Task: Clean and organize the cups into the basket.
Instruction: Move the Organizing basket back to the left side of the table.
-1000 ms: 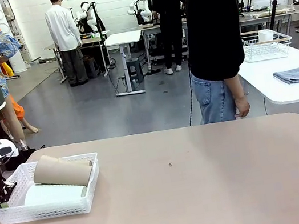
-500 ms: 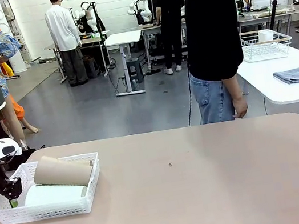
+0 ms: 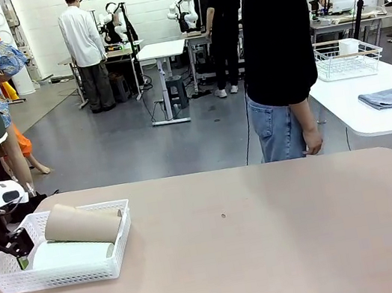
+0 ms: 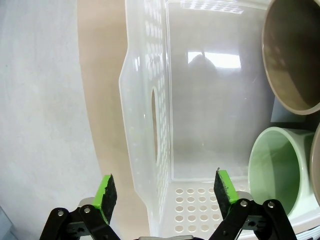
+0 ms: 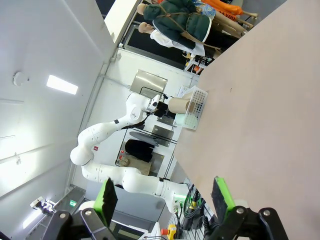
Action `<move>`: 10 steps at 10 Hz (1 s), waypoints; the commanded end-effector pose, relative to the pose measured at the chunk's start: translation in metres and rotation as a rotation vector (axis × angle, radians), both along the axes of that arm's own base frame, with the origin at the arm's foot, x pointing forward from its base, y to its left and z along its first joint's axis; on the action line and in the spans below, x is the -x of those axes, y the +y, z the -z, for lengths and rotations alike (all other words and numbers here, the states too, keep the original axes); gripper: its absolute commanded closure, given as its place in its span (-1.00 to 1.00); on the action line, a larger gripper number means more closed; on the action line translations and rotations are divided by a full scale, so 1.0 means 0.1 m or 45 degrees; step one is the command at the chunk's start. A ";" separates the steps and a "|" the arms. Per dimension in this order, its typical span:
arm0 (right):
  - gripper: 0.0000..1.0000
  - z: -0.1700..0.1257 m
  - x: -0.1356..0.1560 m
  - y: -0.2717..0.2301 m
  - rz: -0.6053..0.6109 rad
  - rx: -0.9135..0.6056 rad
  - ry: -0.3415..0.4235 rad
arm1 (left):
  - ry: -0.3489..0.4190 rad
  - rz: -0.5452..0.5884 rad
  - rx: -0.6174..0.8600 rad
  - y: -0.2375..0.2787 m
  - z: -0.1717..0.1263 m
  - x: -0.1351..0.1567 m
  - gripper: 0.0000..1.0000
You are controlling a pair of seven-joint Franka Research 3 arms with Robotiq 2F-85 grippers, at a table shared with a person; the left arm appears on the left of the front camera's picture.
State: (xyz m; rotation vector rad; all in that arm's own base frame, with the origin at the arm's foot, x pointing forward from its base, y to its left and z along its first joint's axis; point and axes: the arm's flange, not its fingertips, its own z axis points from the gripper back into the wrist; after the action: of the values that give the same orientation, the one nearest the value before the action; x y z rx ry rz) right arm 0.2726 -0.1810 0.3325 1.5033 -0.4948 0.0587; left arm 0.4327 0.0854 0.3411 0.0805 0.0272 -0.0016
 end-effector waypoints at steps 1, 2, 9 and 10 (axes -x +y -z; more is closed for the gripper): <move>-1.00 -0.01 0.02 0.00 -0.004 0.012 0.013 | -0.017 0.029 -0.006 0.04 -0.02 0.03 -1.00; -1.00 -0.01 0.02 0.00 -0.004 0.012 0.013 | -0.016 0.029 -0.008 0.04 -0.01 0.02 -1.00; -1.00 -0.01 0.02 0.00 -0.004 0.012 0.013 | -0.144 -0.018 -0.012 0.00 -0.51 0.38 -1.00; -1.00 -0.01 0.02 0.00 -0.004 0.012 0.013 | -0.214 -0.039 -0.015 -0.01 -0.76 0.59 -1.00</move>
State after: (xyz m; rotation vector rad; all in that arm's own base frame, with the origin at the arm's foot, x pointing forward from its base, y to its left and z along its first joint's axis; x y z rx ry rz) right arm 0.2727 -0.1808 0.3324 1.5034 -0.4942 0.0590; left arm 0.4072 0.0855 0.3942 0.0840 -0.0854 0.0143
